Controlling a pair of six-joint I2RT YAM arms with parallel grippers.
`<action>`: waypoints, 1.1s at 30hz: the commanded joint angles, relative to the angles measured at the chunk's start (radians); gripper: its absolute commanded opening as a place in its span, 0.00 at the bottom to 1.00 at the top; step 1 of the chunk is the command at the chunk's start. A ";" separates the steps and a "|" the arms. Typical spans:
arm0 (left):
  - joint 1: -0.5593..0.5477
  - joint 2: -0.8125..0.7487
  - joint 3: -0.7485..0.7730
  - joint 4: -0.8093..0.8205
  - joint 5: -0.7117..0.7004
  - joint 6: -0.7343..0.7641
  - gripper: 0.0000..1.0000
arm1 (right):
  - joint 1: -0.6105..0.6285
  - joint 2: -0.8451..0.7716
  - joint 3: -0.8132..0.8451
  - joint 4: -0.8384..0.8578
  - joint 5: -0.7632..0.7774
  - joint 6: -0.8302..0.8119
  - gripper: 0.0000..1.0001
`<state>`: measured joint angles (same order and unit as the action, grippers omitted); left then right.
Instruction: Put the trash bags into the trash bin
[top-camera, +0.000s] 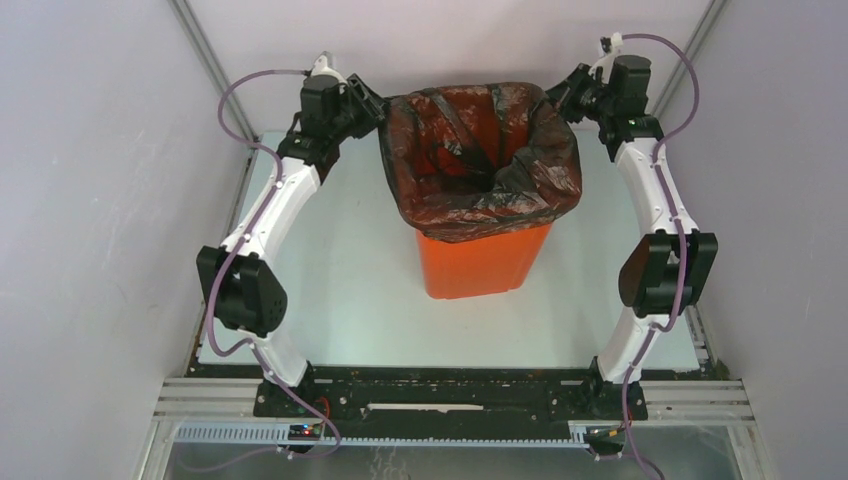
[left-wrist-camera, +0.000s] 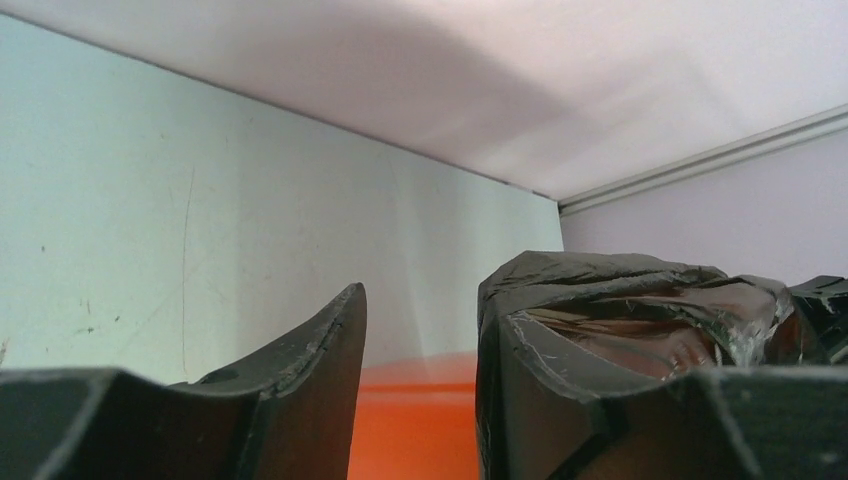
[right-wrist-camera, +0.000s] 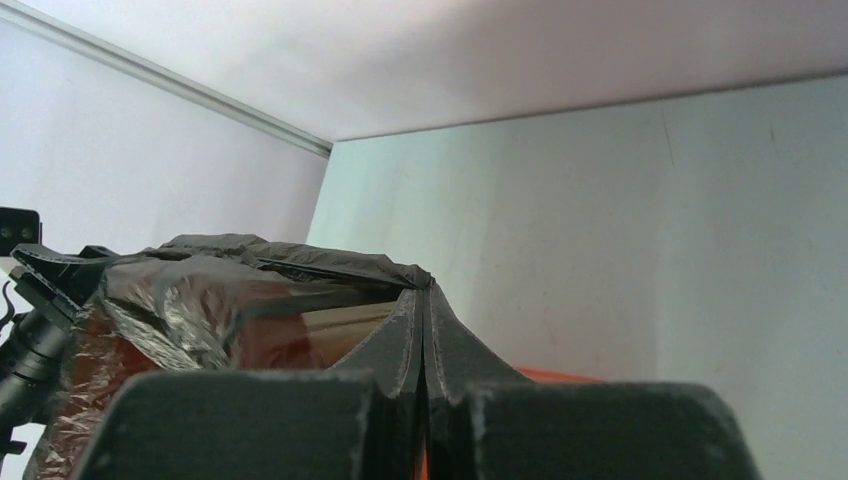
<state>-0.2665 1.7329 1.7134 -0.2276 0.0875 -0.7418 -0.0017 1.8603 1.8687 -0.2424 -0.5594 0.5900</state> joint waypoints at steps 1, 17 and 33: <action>0.010 -0.021 -0.026 -0.036 0.064 -0.028 0.50 | -0.032 -0.090 -0.042 -0.016 0.025 -0.020 0.01; 0.056 -0.214 -0.191 -0.088 0.221 -0.140 0.69 | -0.109 -0.086 0.245 -0.609 0.012 0.082 0.37; 0.148 -0.602 -0.585 0.106 0.319 -0.465 0.90 | -0.296 -0.529 -0.208 -0.571 -0.113 0.187 0.72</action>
<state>-0.1219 1.2369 1.2945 -0.2909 0.3031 -1.0340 -0.2447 1.4155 1.7664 -0.8394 -0.5724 0.6937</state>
